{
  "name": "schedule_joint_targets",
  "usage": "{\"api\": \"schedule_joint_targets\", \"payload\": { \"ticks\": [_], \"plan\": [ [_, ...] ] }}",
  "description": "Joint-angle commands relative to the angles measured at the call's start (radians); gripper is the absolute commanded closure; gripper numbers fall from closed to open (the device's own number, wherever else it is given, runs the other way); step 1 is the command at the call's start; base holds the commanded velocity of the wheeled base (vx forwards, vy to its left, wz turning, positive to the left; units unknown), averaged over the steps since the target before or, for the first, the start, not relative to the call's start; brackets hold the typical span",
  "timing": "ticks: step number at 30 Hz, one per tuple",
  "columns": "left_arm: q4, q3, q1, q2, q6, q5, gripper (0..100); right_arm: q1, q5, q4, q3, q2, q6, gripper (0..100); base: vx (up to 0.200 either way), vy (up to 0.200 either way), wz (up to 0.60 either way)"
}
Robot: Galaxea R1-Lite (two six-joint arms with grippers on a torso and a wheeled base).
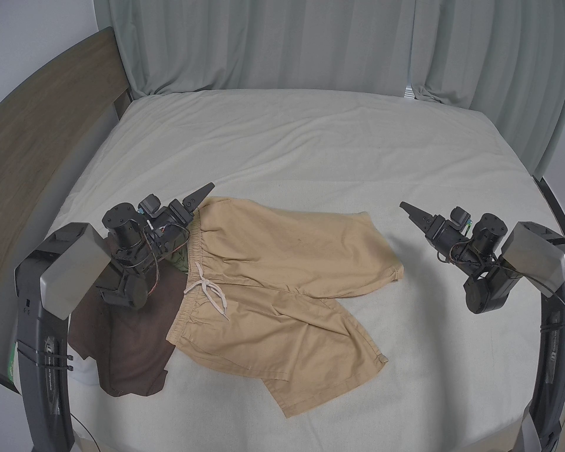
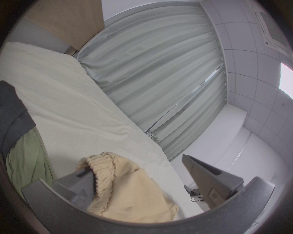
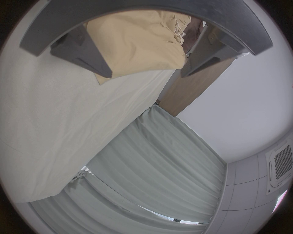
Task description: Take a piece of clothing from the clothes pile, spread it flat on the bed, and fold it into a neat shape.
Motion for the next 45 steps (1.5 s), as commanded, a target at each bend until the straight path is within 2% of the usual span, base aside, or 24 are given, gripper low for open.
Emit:
{"api": "schedule_joint_targets", "payload": {
  "ticks": [1, 5, 9, 14, 17, 20, 27, 32, 35, 45],
  "plan": [
    [0.069, 0.022, 0.004, -0.085, -0.013, 0.009, 0, -0.004, 0.0, -0.003, 0.106, -0.088, -0.02, 0, 0.0, 0.0, 0.0],
    [0.141, 0.064, 0.018, -0.151, -0.013, 0.009, 0, 0.004, 0.005, -0.003, 0.221, -0.175, -0.052, 0, 0.0, 0.0, 0.0],
    [0.158, 0.154, 0.03, -0.231, -0.005, 0.009, 0, 0.009, 0.009, -0.001, 0.345, -0.262, -0.064, 0, 0.0, 0.0, 0.0],
    [0.141, 0.315, 0.035, -0.326, 0.087, 0.008, 0, 0.013, 0.031, -0.001, 0.491, -0.336, -0.073, 0, 0.0, 0.0, 0.0],
    [0.089, 0.463, 0.035, -0.369, 0.137, 0.003, 0, 0.01, 0.054, -0.001, 0.572, -0.365, -0.129, 0, 0.0, 0.0, 0.0],
    [0.066, 0.509, 0.053, -0.367, 0.153, 0.001, 0, 0.003, 0.054, -0.001, 0.604, -0.367, -0.166, 0, 0.0, 0.0, 0.0],
    [0.04, 0.602, 0.084, -0.421, 0.16, -0.008, 0, 0.01, 0.061, -0.001, 0.687, -0.361, -0.181, 0, 0.0, 0.0, 0.0],
    [-0.006, 0.716, 0.084, -0.487, 0.163, -0.014, 0, 0.016, 0.061, -0.001, 0.704, -0.361, -0.25, 0, 0.0, 0.0, 0.0],
    [-0.069, 0.777, 0.091, -0.499, 0.165, -0.058, 0, 0.041, 0.058, 0.001, 0.727, -0.367, -0.259, 0, 0.0, 0.0, 0.0],
    [-0.082, 0.815, 0.093, -0.484, 0.294, -0.077, 0, 0.058, 0.054, 0.001, 0.747, -0.334, -0.27, 0, 0.0, 0.0, 0.0]
  ]
}}
